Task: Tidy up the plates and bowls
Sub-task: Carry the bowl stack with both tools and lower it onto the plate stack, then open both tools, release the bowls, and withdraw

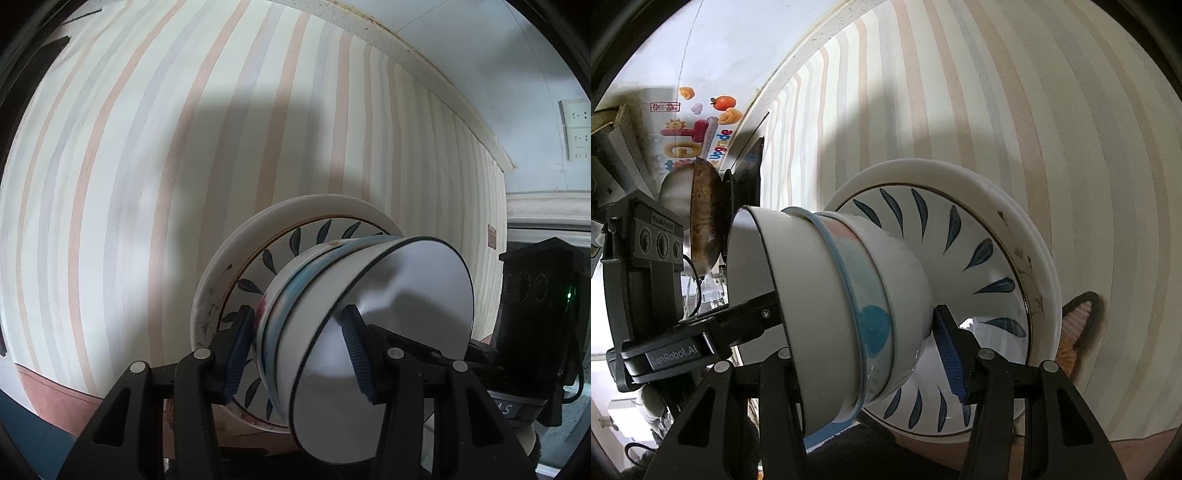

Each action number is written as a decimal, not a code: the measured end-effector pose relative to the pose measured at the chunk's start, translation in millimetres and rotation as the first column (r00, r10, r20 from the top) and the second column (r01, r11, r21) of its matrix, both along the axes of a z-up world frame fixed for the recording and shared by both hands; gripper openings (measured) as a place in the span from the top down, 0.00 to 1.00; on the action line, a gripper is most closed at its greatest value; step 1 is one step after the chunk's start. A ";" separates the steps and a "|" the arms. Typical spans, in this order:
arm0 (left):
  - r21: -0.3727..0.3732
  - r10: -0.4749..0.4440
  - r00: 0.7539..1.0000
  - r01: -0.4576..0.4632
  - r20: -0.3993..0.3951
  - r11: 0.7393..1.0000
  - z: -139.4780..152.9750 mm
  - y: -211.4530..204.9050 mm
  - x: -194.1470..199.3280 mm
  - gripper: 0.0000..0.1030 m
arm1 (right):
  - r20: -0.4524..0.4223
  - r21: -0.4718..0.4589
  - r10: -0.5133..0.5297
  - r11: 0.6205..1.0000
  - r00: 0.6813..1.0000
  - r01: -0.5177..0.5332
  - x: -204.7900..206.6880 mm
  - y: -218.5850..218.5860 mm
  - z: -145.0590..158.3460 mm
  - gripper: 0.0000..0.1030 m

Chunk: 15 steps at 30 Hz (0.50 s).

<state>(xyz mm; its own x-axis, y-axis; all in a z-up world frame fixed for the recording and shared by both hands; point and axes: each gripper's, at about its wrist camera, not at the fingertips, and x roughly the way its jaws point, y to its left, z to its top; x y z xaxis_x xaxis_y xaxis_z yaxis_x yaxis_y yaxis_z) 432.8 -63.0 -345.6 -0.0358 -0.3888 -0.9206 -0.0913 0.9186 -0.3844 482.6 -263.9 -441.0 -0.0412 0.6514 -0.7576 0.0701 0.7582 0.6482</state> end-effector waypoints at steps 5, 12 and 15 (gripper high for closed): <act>0.013 -0.008 1.000 0.008 0.014 1.000 4.1 -1.5 0.0 0.55 | 0.004 -0.021 -0.002 1.000 1.000 0.002 -1.5 1.7 3.1 0.47; 0.042 -0.023 0.998 0.020 0.057 0.999 15.9 -0.3 -3.5 0.55 | 0.042 -0.055 -0.007 0.998 0.999 0.009 -4.5 -0.2 17.3 0.47; 0.087 -0.040 0.993 0.031 0.110 0.996 32.1 -0.8 -8.3 0.55 | 0.072 -0.079 -0.006 0.997 0.997 0.012 -7.9 -0.6 31.0 0.47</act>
